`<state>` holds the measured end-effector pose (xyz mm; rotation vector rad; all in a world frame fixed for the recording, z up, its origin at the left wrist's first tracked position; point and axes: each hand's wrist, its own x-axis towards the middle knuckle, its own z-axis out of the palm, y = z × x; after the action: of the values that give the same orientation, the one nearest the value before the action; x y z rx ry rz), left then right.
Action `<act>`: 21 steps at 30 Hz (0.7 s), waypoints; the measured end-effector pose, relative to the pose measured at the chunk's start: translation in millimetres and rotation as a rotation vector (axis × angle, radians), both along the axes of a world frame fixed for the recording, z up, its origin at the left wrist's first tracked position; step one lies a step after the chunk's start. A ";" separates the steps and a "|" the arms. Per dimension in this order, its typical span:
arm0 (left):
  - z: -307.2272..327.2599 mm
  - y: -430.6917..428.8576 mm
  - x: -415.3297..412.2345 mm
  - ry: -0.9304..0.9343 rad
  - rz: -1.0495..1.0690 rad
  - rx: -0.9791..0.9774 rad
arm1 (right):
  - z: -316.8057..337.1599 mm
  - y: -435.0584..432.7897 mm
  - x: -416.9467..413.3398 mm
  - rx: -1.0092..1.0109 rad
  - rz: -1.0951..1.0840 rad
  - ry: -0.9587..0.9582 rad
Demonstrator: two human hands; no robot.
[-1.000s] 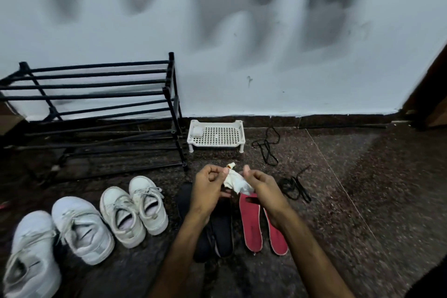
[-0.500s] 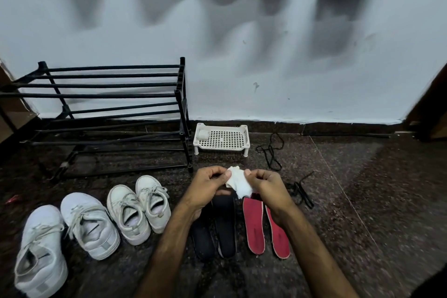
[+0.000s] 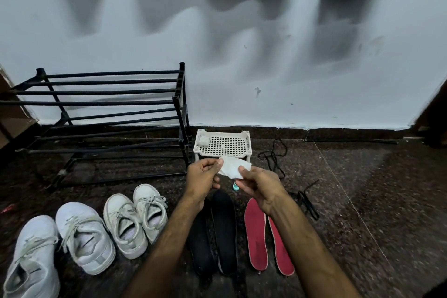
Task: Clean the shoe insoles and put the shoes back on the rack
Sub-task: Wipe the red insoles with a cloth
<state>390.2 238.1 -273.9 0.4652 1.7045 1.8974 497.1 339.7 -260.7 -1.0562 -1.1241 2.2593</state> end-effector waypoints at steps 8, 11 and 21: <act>-41.0 38.6 -98.8 0.125 0.032 -0.226 | -24.9 69.9 -98.4 0.018 -0.107 -0.020; -70.5 67.9 -132.5 0.280 0.057 -0.340 | -49.7 99.5 -145.1 0.119 -0.119 -0.082; -168.7 137.3 -212.7 0.589 -0.113 -0.727 | -151.2 178.9 -284.6 0.881 0.026 -0.477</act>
<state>177.5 375.4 -442.5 0.8377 2.5075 0.9772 212.5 518.7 -411.9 -1.1710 -2.0455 1.2502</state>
